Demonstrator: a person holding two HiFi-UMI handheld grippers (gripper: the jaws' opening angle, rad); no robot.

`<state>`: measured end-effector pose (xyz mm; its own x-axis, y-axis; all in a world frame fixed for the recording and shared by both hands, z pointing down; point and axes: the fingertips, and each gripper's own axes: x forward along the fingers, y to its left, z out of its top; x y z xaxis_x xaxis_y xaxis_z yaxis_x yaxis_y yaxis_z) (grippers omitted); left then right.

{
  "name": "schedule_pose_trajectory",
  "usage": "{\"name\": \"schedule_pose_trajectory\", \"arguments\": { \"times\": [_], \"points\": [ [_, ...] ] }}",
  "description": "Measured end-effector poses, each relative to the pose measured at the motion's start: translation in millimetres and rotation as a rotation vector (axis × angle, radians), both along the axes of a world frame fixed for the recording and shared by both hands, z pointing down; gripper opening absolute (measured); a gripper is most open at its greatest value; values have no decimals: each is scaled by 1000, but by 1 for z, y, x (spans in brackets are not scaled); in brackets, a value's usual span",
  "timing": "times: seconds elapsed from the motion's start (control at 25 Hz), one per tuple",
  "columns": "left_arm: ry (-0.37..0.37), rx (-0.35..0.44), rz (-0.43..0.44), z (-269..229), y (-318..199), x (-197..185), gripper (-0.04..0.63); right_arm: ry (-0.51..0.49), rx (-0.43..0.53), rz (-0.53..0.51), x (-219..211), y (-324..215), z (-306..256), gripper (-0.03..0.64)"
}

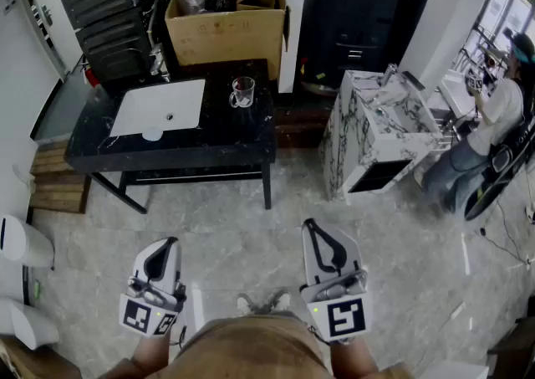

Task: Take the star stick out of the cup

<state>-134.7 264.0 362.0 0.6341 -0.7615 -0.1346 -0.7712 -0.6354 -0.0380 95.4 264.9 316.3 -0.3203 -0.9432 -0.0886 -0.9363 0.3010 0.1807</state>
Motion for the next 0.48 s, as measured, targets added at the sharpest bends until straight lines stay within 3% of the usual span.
{"name": "schedule_pose_trajectory", "arguments": {
  "times": [0.48],
  "points": [
    [3, 6, -9, -3, -4, 11, 2, 4, 4, -24, 3, -1, -5, 5]
  ]
}}
